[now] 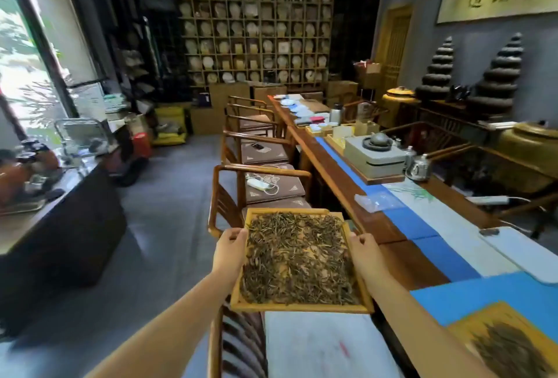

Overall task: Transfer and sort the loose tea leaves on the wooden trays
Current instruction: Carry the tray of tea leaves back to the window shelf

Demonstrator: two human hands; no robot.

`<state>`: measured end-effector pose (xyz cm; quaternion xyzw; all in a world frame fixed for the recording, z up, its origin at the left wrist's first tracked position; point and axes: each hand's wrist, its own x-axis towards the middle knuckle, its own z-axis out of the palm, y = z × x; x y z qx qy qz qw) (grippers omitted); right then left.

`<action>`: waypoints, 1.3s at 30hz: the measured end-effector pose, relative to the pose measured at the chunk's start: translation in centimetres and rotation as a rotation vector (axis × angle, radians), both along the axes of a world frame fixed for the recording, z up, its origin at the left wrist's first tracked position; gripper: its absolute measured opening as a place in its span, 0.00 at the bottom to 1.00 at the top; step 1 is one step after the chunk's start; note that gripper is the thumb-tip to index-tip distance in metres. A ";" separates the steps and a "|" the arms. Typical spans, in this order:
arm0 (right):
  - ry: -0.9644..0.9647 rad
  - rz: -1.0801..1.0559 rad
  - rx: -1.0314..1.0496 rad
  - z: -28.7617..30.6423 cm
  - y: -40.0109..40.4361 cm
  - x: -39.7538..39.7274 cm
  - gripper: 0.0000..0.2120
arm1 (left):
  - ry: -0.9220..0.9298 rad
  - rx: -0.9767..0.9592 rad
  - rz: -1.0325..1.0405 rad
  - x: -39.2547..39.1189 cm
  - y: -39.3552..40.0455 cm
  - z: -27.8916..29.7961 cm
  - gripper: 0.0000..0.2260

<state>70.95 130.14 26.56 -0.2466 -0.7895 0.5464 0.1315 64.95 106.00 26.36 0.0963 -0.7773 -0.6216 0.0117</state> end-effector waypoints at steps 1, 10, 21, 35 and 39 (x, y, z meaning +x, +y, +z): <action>-0.009 0.035 0.004 -0.1 -2.7 -0.5 0.11 | 0.001 -0.001 0.033 0.2 -2.9 -0.1 0.12; -0.077 0.276 -0.081 0.1 -25.5 -5.7 0.12 | -0.026 -0.014 0.306 1.4 -26.1 0.3 0.10; -0.056 0.496 -0.020 1.1 -45.4 -14.8 0.12 | -0.011 0.011 0.535 -1.3 -44.6 1.5 0.09; 0.011 0.622 -0.015 3.7 -62.5 -32.9 0.15 | 0.031 -0.031 0.637 -16.5 -60.5 3.4 0.12; 0.007 0.644 0.000 3.6 -67.2 -37.7 0.12 | 0.022 -0.041 0.651 -21.4 -65.2 2.6 0.10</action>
